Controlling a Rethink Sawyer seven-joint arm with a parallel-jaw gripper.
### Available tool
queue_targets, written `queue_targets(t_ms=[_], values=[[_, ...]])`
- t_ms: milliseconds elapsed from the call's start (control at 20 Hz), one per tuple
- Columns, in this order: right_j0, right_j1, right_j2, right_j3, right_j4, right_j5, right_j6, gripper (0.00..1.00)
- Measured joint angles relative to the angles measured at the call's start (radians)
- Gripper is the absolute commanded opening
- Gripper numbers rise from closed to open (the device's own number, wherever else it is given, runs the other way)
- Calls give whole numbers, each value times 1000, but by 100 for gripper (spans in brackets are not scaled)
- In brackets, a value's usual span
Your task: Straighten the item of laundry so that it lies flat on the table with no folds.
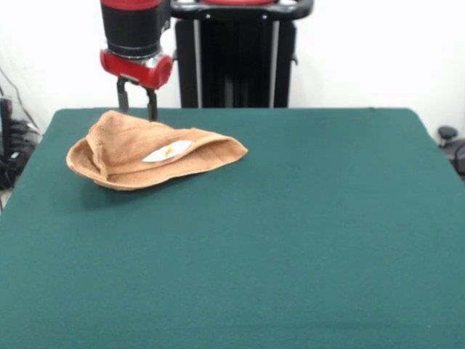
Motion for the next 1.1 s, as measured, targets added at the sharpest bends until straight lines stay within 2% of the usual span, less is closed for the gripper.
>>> queue_targets(t_ms=[850, 1000, 1100], values=[[8, -12, 8, 0, 11, 2, 0, 100], [38, 5, 0, -12, 6, 2, 0, 100], [90, 33, -22, -39, -6, 2, 0, 100]])
